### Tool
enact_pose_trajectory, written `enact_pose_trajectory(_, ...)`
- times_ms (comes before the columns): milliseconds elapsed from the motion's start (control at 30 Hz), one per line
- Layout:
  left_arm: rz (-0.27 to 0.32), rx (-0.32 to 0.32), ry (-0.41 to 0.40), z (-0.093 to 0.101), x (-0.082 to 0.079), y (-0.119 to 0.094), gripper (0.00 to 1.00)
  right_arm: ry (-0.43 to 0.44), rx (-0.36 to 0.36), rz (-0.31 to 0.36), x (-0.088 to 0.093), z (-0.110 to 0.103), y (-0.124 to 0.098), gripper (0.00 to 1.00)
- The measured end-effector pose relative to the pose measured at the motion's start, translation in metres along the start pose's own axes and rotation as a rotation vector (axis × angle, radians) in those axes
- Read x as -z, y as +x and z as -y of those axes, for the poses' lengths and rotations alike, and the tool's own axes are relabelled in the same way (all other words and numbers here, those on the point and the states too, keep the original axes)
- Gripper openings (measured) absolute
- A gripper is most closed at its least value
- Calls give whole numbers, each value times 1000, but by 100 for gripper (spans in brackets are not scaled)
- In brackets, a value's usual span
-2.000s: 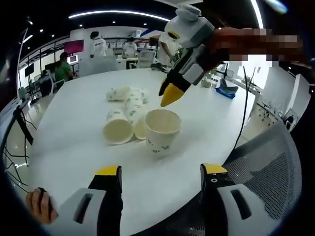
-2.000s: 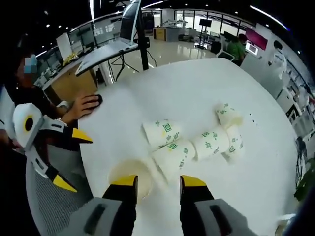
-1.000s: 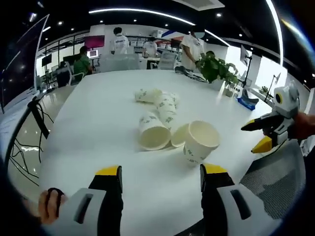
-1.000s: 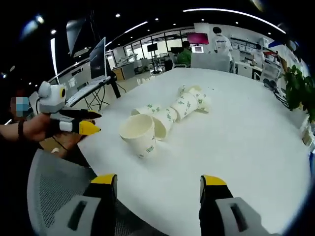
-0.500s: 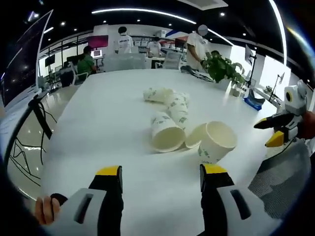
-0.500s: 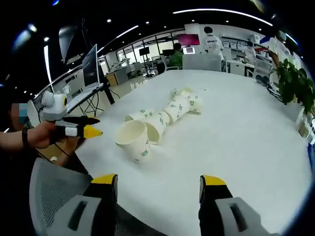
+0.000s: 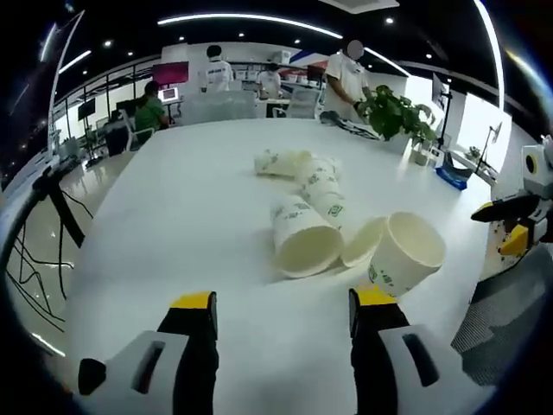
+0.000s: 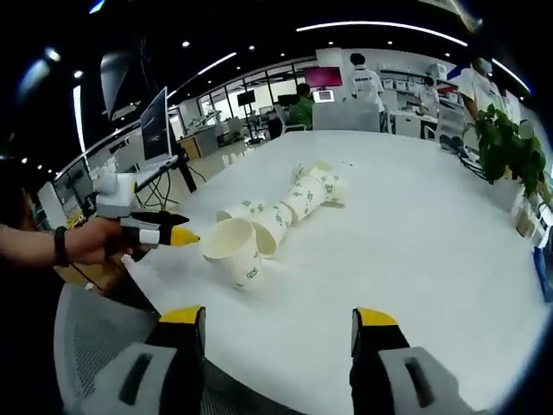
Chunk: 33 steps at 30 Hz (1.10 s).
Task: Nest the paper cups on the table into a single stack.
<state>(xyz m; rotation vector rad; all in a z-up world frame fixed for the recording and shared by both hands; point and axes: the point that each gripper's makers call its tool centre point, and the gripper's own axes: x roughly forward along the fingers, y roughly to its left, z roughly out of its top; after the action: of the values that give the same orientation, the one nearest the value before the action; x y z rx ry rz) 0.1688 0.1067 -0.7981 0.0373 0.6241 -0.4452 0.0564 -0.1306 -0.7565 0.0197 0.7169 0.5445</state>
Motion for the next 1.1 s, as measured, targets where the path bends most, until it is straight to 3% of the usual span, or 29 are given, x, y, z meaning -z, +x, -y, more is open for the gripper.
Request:
enact_pose_trajectory(567, -43, 63, 73, 5, 0, 41, 59, -26, 10, 15, -12, -2, -2, 75)
enact_pose_trajectory(667, -52, 66, 39, 3, 3, 48, 59, -25, 16, 12, -13, -3, -4, 75)
enact_pose_trajectory(900, -26, 65, 4, 8, -11, 64, 57, -15, 30, 17, -10, -3, -7, 74)
enact_pose_trajectory(1100, -18, 62, -12, 9, -14, 79, 53, 44, 68, 52, -10, 7, -17, 71)
